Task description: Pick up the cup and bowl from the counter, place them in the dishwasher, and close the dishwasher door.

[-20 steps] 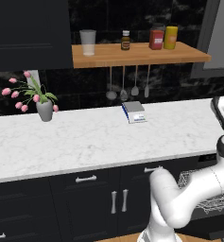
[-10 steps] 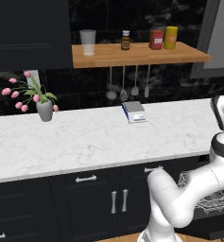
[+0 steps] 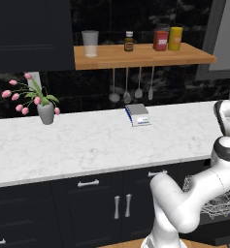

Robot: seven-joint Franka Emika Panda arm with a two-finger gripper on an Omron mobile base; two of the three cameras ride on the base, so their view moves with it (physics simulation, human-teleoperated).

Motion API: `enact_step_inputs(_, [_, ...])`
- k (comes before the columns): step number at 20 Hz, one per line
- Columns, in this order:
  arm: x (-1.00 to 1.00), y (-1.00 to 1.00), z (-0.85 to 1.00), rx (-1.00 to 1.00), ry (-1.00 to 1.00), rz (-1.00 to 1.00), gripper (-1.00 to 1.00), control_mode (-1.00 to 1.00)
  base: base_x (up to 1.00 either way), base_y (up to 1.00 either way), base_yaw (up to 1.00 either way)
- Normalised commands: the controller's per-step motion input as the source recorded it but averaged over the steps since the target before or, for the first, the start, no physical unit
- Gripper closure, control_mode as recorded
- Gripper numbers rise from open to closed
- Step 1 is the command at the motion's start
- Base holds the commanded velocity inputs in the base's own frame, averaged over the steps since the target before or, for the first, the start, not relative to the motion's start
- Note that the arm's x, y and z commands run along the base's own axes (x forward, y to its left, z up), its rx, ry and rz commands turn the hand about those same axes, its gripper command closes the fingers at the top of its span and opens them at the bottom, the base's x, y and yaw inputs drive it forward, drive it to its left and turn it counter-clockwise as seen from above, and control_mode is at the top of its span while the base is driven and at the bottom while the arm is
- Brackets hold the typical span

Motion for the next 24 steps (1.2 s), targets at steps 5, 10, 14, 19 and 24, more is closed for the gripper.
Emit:
enact_step_inputs(5, [0.0,-0.04,-0.1,0.0,0.05,0.0,-1.0,-1.0,0.0,0.0,0.0])
enact_step_inputs(10, [0.0,0.0,-0.17,0.0,0.07,0.0,1.0,-1.0,0.0,0.0,0.0])
enact_step_inputs(14, [0.0,0.0,-0.08,0.0,0.01,0.0,1.0,-1.0,0.0,0.0,0.0])
enact_step_inputs(19, [0.0,0.0,-0.04,0.0,0.0,0.0,1.0,-1.0,0.0,0.0,0.0])
enact_step_inputs(24, [-0.56,-0.04,0.32,0.05,0.0,0.0,1.0,-1.0,0.0,0.0,0.0])
